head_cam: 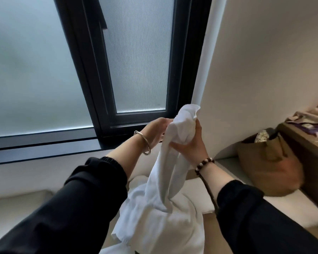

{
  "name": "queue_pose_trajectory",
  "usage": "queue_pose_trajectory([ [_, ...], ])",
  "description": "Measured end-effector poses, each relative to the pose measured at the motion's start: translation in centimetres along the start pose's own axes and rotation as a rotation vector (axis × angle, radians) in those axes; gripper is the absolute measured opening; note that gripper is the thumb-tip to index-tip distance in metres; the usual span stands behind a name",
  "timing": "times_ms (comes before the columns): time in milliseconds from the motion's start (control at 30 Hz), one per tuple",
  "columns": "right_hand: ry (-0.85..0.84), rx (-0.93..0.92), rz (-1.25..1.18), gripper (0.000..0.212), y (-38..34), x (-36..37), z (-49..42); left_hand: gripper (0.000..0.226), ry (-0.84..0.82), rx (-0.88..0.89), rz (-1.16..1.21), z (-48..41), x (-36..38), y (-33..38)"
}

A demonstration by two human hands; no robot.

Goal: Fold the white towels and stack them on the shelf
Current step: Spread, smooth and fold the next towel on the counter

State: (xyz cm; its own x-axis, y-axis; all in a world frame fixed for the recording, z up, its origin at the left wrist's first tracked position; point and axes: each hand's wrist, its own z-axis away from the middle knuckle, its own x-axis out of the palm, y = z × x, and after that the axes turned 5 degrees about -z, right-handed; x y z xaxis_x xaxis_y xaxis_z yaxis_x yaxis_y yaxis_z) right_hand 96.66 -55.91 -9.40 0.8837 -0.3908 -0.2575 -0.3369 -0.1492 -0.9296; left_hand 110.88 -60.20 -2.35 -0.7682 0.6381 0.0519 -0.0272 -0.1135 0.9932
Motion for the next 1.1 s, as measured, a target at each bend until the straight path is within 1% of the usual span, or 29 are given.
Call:
queue_pose_trajectory([
  [67,0.047,-0.027,-0.001,0.119,-1.6,-0.8,-0.4,0.017,0.042,-0.007,0.048,0.0,0.8,1.3],
  [167,0.134,-0.071,0.019,0.109,-3.3,-2.4,-0.7,0.023,-0.011,-0.038,0.128,-0.1,2.1,2.7],
  [300,0.232,-0.010,-0.021,0.108,-4.3,-5.7,0.1,0.031,-0.128,-0.068,0.092,-0.9,4.8,4.8],
  [467,0.308,0.036,0.069,0.092,-4.7,-12.2,1.3,0.038,-0.254,-0.058,-0.005,-3.2,10.2,6.2],
  [533,0.348,0.029,0.093,0.085,-4.5,-15.4,2.0,0.041,-0.292,-0.024,-0.068,-4.4,13.0,6.5],
  [633,0.424,0.007,0.142,0.077,-3.7,-21.5,2.7,0.051,-0.404,0.014,-0.206,-6.6,18.4,6.9],
  [667,0.448,0.012,0.143,0.074,-3.4,-23.7,2.8,0.050,-0.431,0.018,-0.229,-7.4,20.7,7.0],
  [767,0.531,0.045,0.066,0.064,-2.1,-31.0,3.4,0.031,-0.436,0.027,-0.253,-9.7,28.5,7.4],
  [833,0.585,0.078,-0.019,0.068,-1.0,-36.3,3.8,0.023,-0.394,0.019,-0.266,-11.6,33.8,7.4],
  [867,0.605,0.100,-0.037,0.068,-0.5,-39.0,4.1,0.020,-0.400,0.002,-0.285,-12.6,36.3,7.2],
  [933,0.630,0.128,-0.040,0.062,0.5,-44.4,4.7,0.019,-0.486,-0.051,-0.344,-14.6,40.6,6.6],
  [1033,0.680,0.153,-0.055,0.059,1.4,-51.3,5.6,0.016,-0.697,-0.108,-0.375,-17.4,45.6,5.8],
  [1100,0.742,0.164,-0.066,0.056,1.9,-56.1,6.5,0.028,-0.816,-0.075,-0.392,-19.6,50.0,5.5],
])
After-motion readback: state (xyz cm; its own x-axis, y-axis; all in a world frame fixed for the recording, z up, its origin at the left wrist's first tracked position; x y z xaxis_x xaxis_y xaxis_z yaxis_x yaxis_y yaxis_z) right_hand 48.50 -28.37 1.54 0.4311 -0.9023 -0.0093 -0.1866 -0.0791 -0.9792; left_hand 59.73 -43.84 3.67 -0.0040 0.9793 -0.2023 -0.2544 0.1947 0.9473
